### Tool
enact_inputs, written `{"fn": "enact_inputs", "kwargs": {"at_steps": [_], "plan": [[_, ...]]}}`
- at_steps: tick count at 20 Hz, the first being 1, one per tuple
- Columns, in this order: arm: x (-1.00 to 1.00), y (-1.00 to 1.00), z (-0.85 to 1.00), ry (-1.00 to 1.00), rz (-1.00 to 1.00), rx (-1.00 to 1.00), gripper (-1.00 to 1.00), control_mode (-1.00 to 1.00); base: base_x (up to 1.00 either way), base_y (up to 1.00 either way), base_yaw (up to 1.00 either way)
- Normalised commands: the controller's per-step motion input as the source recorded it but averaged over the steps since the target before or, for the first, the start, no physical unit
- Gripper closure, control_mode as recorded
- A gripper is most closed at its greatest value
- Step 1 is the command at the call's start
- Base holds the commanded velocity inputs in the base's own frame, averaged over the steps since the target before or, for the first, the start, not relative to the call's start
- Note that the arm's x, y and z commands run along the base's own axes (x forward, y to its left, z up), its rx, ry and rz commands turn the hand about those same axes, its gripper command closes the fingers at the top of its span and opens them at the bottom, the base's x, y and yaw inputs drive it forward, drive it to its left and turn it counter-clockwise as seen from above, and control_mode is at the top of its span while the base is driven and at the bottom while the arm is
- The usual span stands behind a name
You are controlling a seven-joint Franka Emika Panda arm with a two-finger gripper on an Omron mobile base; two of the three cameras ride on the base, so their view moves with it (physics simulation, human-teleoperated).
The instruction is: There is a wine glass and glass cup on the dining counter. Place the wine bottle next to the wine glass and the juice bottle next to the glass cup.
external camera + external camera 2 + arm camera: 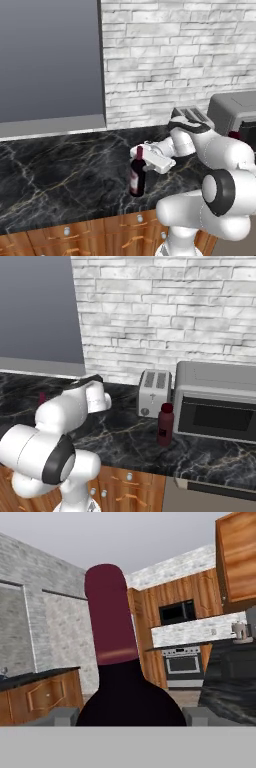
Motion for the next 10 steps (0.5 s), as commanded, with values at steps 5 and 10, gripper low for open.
{"fn": "enact_inputs", "kwargs": {"at_steps": [5,10], "plan": [[-0.04,-0.07,0.33,0.03,-0.13,-0.09,1.0,-1.0,0.0,0.0,0.0],[-0.03,-0.13,0.26,0.07,-0.16,-0.06,1.0,-1.0,0.0,0.0,0.0]]}}
